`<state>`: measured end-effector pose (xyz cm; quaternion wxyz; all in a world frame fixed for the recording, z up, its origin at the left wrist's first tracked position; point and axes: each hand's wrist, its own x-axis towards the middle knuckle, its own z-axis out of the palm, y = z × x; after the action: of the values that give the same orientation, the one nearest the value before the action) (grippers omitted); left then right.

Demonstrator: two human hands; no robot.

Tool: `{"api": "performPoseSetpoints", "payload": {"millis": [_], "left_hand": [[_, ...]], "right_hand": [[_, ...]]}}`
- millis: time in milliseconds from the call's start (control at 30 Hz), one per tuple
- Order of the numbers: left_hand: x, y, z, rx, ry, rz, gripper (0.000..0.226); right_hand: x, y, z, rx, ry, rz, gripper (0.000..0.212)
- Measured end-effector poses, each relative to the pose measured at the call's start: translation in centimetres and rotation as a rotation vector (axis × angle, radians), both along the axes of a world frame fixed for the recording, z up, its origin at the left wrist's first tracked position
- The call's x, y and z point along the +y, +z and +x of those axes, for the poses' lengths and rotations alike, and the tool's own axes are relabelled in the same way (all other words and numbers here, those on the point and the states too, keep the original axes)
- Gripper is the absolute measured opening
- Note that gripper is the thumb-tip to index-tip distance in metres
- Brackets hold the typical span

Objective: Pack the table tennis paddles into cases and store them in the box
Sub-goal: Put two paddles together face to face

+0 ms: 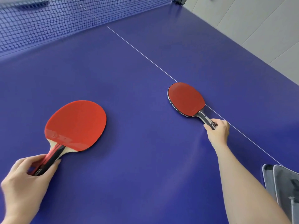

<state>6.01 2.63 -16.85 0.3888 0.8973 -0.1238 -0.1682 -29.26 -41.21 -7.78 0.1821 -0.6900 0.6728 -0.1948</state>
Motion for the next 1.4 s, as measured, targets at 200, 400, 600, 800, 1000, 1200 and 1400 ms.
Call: {"api": "performPoseSetpoints", "payload": {"millis": [200,400,600,800,1000,1200,1400], "left_hand": [[-3.1,4.8,-2.7,-0.153,0.011,-0.158,0.021],[-3.8,8.0,-4.0,-0.141,0.051,-0.221,0.02],[-3.8,10.2,-5.3,-0.081,0.033,-0.241,0.017],[-3.7,11.5,-6.9,-0.027,-0.011,-0.27,0.015],[-2.8,12.6,-8.6,0.061,-0.051,-0.279,0.021],[-1.3,12.2,-8.3,0.124,-0.092,-0.269,0.018],[1.0,12.1,-6.0,0.148,-0.141,-0.246,0.021]], "right_hand": [[3.6,0.2,0.6,-0.074,-0.007,0.026,0.028],[7.7,1.0,2.7,-0.049,-0.077,-0.006,0.027],[13.8,2.1,5.2,-0.119,-0.166,-0.019,0.026],[23.3,2.9,7.9,-0.258,-0.25,-0.024,0.024],[32.9,4.3,10.5,-0.379,-0.369,-0.037,0.022],[40.4,5.0,13.6,-0.411,-0.508,-0.048,0.025],[45.6,5.3,17.2,-0.425,-0.7,-0.053,0.025]]}}
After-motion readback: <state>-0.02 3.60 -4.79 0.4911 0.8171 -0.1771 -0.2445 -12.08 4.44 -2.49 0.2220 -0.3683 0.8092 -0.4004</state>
